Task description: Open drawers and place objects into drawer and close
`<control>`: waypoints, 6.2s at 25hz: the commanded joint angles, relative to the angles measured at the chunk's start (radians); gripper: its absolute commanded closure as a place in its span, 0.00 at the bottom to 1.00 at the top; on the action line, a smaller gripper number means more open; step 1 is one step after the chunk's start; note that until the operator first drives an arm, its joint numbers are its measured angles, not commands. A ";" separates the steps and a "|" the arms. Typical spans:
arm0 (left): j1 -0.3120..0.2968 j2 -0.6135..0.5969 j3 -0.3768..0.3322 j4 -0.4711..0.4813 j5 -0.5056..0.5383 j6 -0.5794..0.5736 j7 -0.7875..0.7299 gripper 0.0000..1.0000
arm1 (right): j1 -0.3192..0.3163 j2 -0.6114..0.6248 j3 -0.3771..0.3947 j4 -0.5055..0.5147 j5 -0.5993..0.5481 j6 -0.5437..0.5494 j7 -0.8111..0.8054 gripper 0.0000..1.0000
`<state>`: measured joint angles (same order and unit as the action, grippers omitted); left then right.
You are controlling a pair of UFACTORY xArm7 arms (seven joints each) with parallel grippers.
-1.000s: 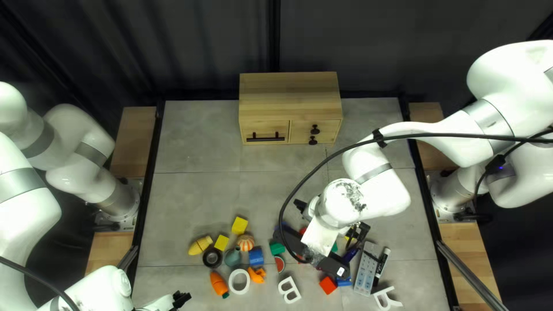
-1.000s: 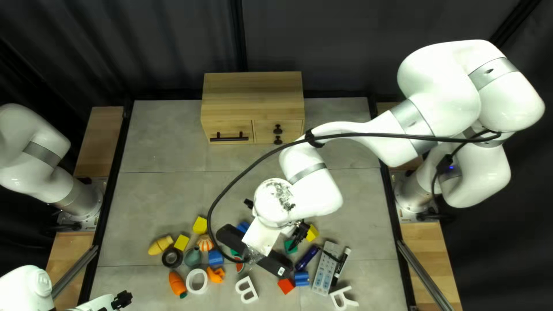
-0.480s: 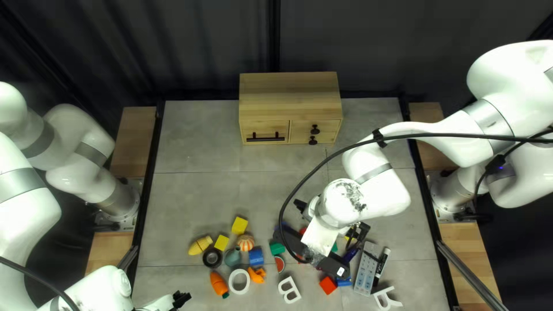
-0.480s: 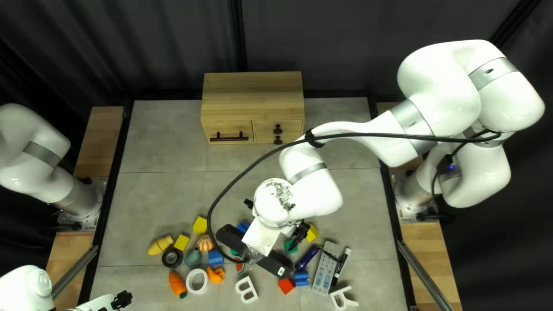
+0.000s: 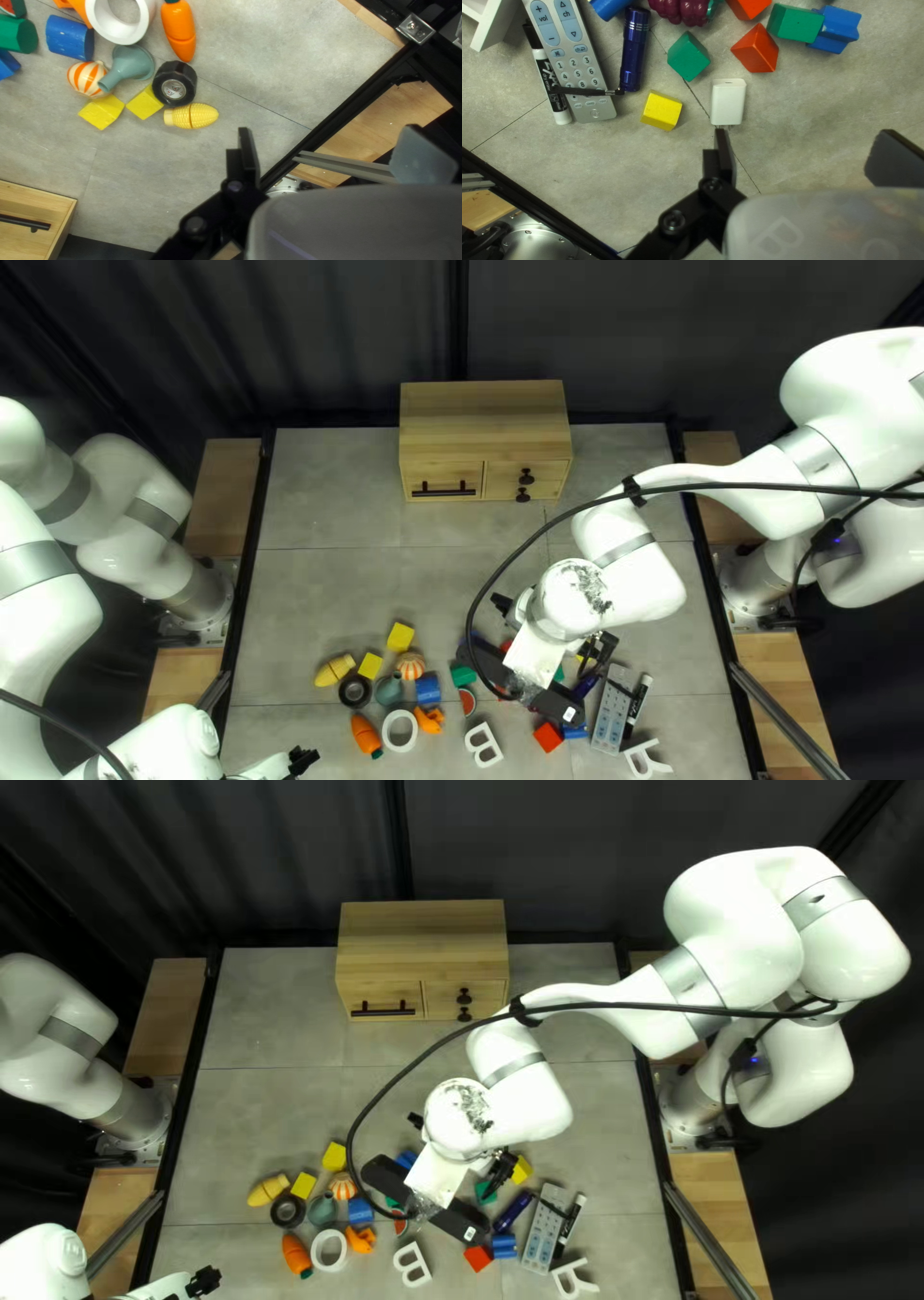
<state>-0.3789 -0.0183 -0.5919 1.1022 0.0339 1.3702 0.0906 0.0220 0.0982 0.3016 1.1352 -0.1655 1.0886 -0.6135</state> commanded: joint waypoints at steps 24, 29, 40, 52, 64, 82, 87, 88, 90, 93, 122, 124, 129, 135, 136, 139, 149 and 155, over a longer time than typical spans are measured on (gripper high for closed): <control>0.000 0.000 0.000 0.000 0.000 0.000 0.000 0.00 | 0.000 0.000 0.000 0.000 0.000 0.000 0.000 0.00; 0.000 0.000 0.000 0.000 0.000 0.000 0.000 0.00 | 0.014 -0.031 0.013 -0.056 -0.042 -0.062 -0.021 0.00; 0.000 0.000 0.000 0.000 0.000 0.000 0.000 0.00 | 0.028 -0.024 0.015 -0.082 -0.086 -0.053 0.225 0.00; 0.000 0.000 0.000 0.000 0.000 0.000 0.000 0.00 | -0.025 -0.062 -0.026 -0.093 -0.210 0.012 -0.176 0.00; 0.000 0.000 0.000 0.000 0.000 0.000 0.000 0.00 | -0.045 -0.078 -0.046 -0.107 -0.227 -0.010 -0.236 0.00; 0.000 0.000 0.000 0.000 0.000 0.000 0.000 0.00 | -0.057 -0.018 -0.062 -0.166 -0.358 -0.003 -0.309 0.00; 0.000 0.000 0.000 0.000 0.000 0.000 0.000 0.00 | -0.070 -0.010 -0.078 -0.179 -0.398 0.017 -0.334 0.00; 0.000 0.000 0.000 0.000 0.000 0.000 0.000 0.00 | -0.073 -0.007 -0.081 -0.180 -0.404 0.019 -0.343 0.00; 0.000 0.000 0.000 0.000 0.000 0.000 0.000 0.00 | -0.076 0.002 -0.084 -0.175 -0.412 0.025 -0.356 0.00; 0.000 0.000 0.000 0.000 0.000 0.000 0.000 0.00 | -0.081 0.008 -0.089 -0.172 -0.424 0.023 -0.373 0.00; 0.000 0.000 0.000 0.000 0.000 0.000 0.000 0.00 | -0.093 -0.032 -0.102 -0.226 -0.473 -0.014 -0.380 0.00; 0.000 0.000 0.000 0.000 0.000 0.000 0.000 0.00 | -0.095 -0.025 -0.104 -0.228 -0.480 -0.025 -0.376 0.00; 0.000 0.000 0.000 0.000 0.000 0.000 0.000 0.00 | -0.098 0.015 -0.109 -0.180 -0.496 -0.009 -0.389 0.00; 0.000 0.000 0.000 0.000 0.000 0.000 0.000 0.00 | -0.111 0.037 -0.126 -0.169 -0.522 0.015 -0.403 0.00; 0.000 0.000 0.000 0.000 0.000 0.000 0.000 0.00 | -0.114 0.044 -0.131 -0.172 -0.529 0.013 -0.400 0.00; 0.000 0.000 0.000 0.000 0.000 0.000 0.000 0.00 | -0.121 0.060 -0.141 -0.168 -0.547 0.010 -0.396 0.00; 0.000 0.000 0.000 0.000 0.000 0.000 0.000 0.00 | -0.132 0.088 -0.162 -0.146 -0.616 0.006 -0.395 0.00; 0.000 0.000 0.000 0.000 0.000 0.000 0.000 0.00 | -0.151 0.062 -0.179 -0.181 -0.650 -0.028 -0.404 0.00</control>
<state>-0.3789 -0.0183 -0.5919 1.1022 0.0339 1.3702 0.0906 -0.1232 0.1734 0.1279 0.9669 -0.8036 1.0705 -1.0139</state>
